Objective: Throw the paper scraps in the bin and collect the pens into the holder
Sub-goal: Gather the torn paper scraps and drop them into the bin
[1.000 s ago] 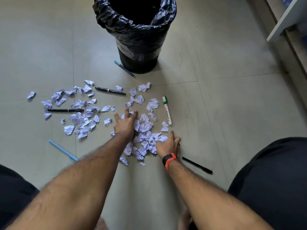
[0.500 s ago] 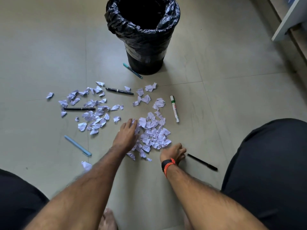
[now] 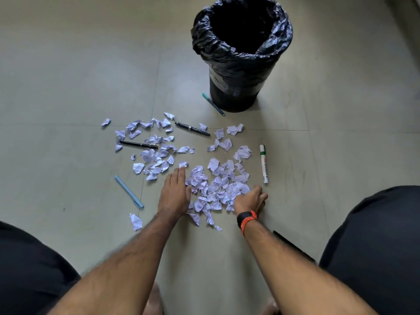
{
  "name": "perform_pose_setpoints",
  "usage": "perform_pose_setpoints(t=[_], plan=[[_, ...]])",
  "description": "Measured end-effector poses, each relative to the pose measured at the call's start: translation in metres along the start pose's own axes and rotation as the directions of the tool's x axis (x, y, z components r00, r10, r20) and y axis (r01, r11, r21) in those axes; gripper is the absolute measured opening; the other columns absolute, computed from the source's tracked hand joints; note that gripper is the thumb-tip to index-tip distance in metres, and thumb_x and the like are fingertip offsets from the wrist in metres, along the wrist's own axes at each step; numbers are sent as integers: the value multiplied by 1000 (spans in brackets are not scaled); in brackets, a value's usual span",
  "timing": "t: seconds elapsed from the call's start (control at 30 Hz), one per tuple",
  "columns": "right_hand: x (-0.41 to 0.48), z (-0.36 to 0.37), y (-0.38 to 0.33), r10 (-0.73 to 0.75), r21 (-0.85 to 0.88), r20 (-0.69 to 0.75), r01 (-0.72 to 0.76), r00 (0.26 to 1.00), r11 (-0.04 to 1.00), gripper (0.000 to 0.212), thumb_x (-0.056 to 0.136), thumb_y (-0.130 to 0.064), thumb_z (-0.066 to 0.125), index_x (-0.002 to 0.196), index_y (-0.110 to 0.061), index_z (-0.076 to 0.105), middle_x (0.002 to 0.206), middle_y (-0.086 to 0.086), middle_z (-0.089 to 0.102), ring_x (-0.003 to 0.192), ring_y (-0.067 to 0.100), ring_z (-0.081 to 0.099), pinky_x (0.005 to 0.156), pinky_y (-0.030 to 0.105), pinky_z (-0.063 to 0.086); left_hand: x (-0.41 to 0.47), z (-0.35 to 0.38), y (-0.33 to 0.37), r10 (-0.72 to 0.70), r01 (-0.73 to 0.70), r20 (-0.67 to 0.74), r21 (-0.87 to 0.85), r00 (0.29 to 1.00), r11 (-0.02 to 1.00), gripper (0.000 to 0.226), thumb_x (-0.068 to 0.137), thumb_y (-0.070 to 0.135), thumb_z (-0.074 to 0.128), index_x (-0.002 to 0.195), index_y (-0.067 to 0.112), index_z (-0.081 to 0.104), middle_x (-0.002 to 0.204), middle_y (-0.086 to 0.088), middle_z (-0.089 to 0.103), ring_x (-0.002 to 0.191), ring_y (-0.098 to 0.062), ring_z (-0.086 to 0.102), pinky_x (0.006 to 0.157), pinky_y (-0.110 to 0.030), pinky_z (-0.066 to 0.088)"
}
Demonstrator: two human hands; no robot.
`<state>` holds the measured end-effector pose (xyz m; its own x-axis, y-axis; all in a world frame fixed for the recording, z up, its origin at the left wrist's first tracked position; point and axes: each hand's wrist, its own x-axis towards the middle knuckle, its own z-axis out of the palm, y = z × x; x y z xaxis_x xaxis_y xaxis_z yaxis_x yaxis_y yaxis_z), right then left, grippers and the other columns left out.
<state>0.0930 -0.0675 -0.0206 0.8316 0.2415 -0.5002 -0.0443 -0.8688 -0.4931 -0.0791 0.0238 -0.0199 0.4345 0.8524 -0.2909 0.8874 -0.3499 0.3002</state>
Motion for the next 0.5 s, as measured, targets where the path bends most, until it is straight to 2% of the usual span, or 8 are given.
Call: perform_pose_setpoints(t=[0.13,0.23,0.3,0.37,0.43,0.5], plan=[[-7,12,-9,-59,15,84,58,995,998,47,84,3,49,131,-4,46,133,17,38,112,42,53,95,39,45,-5,3,-11,-159,160,10,-36,987,986,60,101,26,40,152,4,17,157,-16,20,146,-30,16,121,-39,15],[-6,11,-25,-121,-10,4,121,993,993,46,83,3,48,128,-6,47,133,17,40,118,41,46,94,39,41,-5,4,-14,-196,193,-48,-63,979,979,61,97,10,45,151,4,18,157,-16,19,147,-30,13,122,-38,14],[7,7,-42,-223,-31,-35,222,974,975,46,81,5,50,126,-6,50,132,18,43,122,38,43,96,37,37,-2,4,-21,-236,233,-41,-77,971,970,67,94,6,51,152,8,16,158,-15,16,147,-30,11,121,-37,14],[31,4,-63,-384,-86,5,383,923,920,46,83,4,52,127,-9,54,133,17,44,126,35,41,102,37,36,0,7,-28,-262,267,65,-78,963,961,81,92,15,61,154,15,8,161,-11,5,148,-32,4,120,-40,16],[61,3,-90,-523,-205,103,532,846,821,45,86,0,50,129,-12,53,136,16,43,129,35,39,105,39,36,0,12,-30,-268,282,204,-40,942,959,95,90,24,65,154,23,-5,162,-7,-10,149,-34,-7,117,-44,23],[90,6,-119,-580,-329,231,624,781,709,49,89,-3,48,137,-14,47,145,17,36,134,35,33,109,39,31,-1,17,-29,-277,288,260,-3,925,958,98,91,24,63,153,25,-13,161,-7,-18,148,-35,-14,115,-45,26]])
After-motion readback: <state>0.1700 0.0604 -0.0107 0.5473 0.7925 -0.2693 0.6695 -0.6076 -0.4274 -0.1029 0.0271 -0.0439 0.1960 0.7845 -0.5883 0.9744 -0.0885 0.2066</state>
